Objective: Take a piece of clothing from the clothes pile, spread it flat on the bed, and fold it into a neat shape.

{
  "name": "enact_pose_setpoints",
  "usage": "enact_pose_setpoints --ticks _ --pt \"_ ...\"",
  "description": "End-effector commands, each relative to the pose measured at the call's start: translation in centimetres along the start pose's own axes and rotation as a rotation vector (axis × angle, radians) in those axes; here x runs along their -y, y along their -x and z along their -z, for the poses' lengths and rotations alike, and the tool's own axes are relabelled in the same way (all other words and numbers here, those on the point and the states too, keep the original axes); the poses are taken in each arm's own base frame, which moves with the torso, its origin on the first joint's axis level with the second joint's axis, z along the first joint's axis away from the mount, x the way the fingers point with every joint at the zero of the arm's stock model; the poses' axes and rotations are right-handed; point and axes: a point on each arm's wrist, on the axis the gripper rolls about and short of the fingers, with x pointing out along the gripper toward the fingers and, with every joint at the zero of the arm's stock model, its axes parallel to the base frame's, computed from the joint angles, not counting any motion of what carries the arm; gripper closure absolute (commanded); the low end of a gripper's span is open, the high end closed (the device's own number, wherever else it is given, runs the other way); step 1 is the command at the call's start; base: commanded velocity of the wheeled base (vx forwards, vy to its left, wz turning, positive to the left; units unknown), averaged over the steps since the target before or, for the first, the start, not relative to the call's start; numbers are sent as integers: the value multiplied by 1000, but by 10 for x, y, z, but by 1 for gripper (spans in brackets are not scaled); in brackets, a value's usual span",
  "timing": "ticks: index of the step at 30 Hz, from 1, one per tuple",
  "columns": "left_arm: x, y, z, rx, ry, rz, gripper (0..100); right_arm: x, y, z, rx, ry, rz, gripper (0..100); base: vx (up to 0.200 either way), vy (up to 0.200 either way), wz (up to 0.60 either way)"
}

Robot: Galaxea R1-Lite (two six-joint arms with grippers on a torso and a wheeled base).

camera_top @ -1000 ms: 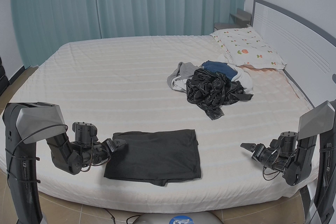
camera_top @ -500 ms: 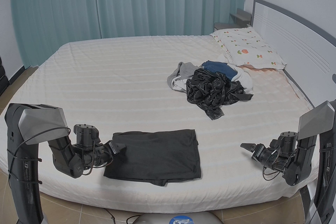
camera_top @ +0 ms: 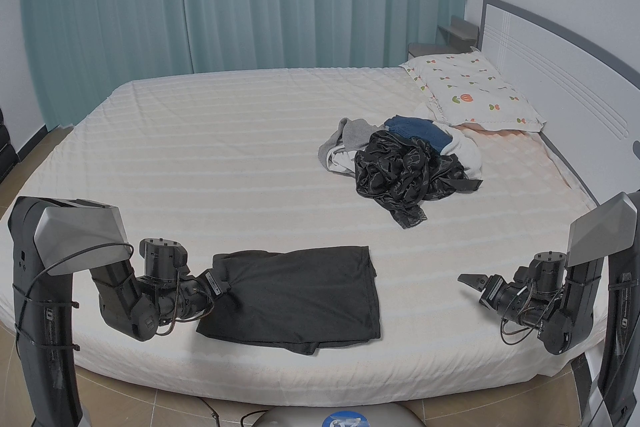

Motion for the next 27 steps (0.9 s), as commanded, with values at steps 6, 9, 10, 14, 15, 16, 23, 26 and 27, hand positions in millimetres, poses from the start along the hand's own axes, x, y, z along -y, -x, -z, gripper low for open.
enact_pose_setpoints --ticks 6,9,10,14,15,16,23,26,27 --pt "1 1 -1 4 9 3 100 -1 0 -1 9 0 -6 0 0 167 0" --pt "3 4 -4 14 25 8 100 -1 0 -1 9 0 -6 0 0 200 0" --pt "4 4 -4 16 28 11 100 -1 0 -1 9 0 -6 0 0 200 0" --pt "3 5 -5 18 31 7 100 -1 0 -1 9 0 -6 0 0 200 0" --pt "2 6 -3 14 33 3 100 -1 0 -1 7 0 -6 0 0 200 0" --pt "2 6 -3 16 34 0 100 -1 0 -1 8 1 -7 0 0 200 0" --pt "2 7 -4 27 34 -12 100 -1 0 0 6 0 -5 0 0 200 0" --pt "1 8 -3 24 36 -17 100 -1 0 0 6 0 -5 0 0 200 0" --pt "0 8 -2 24 37 -19 100 -1 0 -1 7 0 -6 0 0 200 0"
